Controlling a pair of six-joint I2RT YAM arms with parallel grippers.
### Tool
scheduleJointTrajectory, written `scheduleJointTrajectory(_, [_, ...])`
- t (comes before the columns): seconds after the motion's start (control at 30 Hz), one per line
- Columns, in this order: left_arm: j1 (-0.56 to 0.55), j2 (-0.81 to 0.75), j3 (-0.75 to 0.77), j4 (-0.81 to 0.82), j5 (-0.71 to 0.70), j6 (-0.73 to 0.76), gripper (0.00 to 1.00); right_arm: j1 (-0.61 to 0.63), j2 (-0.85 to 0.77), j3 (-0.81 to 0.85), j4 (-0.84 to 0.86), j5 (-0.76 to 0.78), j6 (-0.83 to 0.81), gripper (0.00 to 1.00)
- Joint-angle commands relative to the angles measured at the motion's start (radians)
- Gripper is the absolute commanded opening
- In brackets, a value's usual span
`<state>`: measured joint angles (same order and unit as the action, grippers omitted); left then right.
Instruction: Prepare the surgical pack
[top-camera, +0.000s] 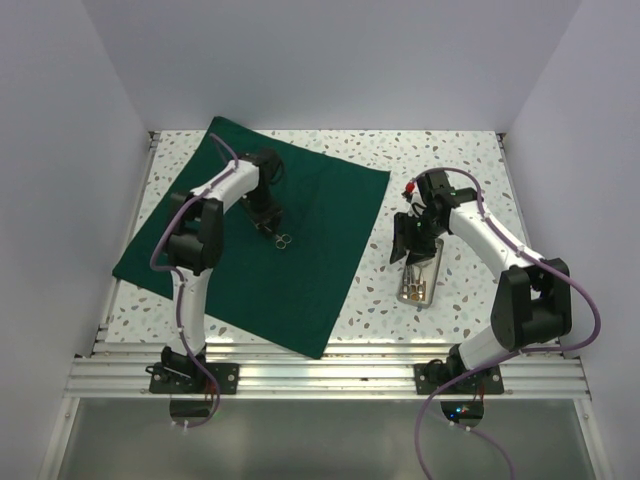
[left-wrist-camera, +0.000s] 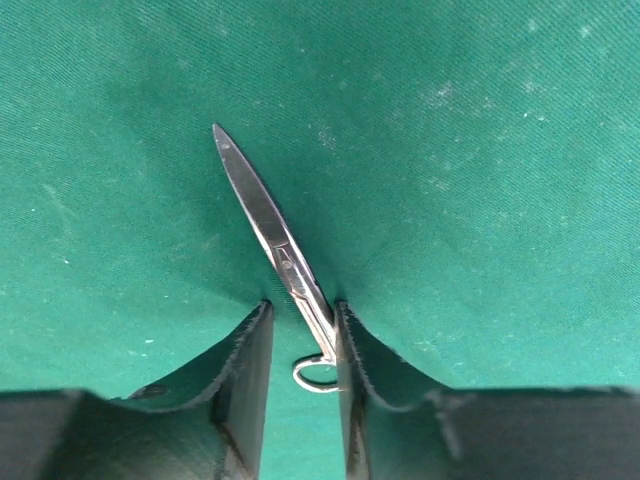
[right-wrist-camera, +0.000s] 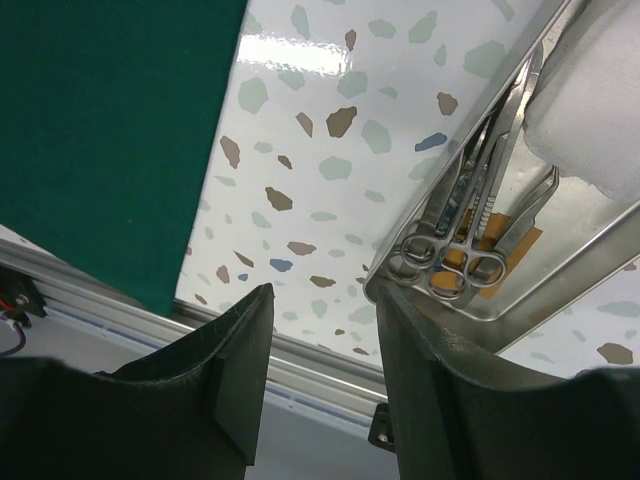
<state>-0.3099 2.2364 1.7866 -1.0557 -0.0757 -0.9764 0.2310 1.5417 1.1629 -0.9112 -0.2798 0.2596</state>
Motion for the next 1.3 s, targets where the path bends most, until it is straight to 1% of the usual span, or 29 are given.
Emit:
scheduleJointTrajectory(0.0, [-0.001,0.057,0.030,0.014,-0.042,-0.001,0.32,0.007,-0.025,0.018,0.014,-0.019,0.000,0.49])
scheduleJointTrajectory(0.1, [0.000,0.058,0.033,0.010,-0.039,0.010,0.24,0.011,-0.026,0.020,0.014,-0.018,-0.002,0.50])
scheduleJointTrajectory(0.17, [0.000,0.055,0.031,0.013,-0.036,0.016,0.20,0.013,-0.028,0.021,0.014,-0.018,0.000,0.50])
scheduleJointTrajectory(0.23, [0.000,0.049,0.033,0.011,-0.030,0.021,0.21,0.014,-0.026,0.024,0.012,-0.016,0.000,0.50])
scheduleJointTrajectory(0.33, [0.000,0.031,0.028,0.006,-0.032,0.024,0.28,0.014,-0.025,0.029,0.014,-0.018,0.000,0.50])
scheduleJointTrajectory(0.53, [0.000,-0.011,0.031,0.025,-0.061,0.053,0.31,0.018,-0.025,0.021,0.020,-0.021,0.001,0.49])
scheduleJointTrajectory(0.7, [0.003,0.058,0.094,-0.027,-0.038,0.067,0.33,0.019,-0.020,0.027,0.018,-0.024,-0.002,0.49])
scheduleJointTrajectory(0.9, [0.003,-0.011,0.051,0.023,-0.088,0.082,0.33,0.019,-0.022,0.023,0.021,-0.022,-0.003,0.49])
scheduleJointTrajectory(1.1, [0.008,0.031,0.106,-0.009,-0.085,0.088,0.31,0.021,-0.014,0.029,0.021,-0.027,-0.005,0.49])
scheduleJointTrajectory(1.27, [0.008,-0.007,0.085,0.017,-0.102,0.090,0.29,0.019,-0.009,0.029,0.021,-0.025,-0.005,0.49])
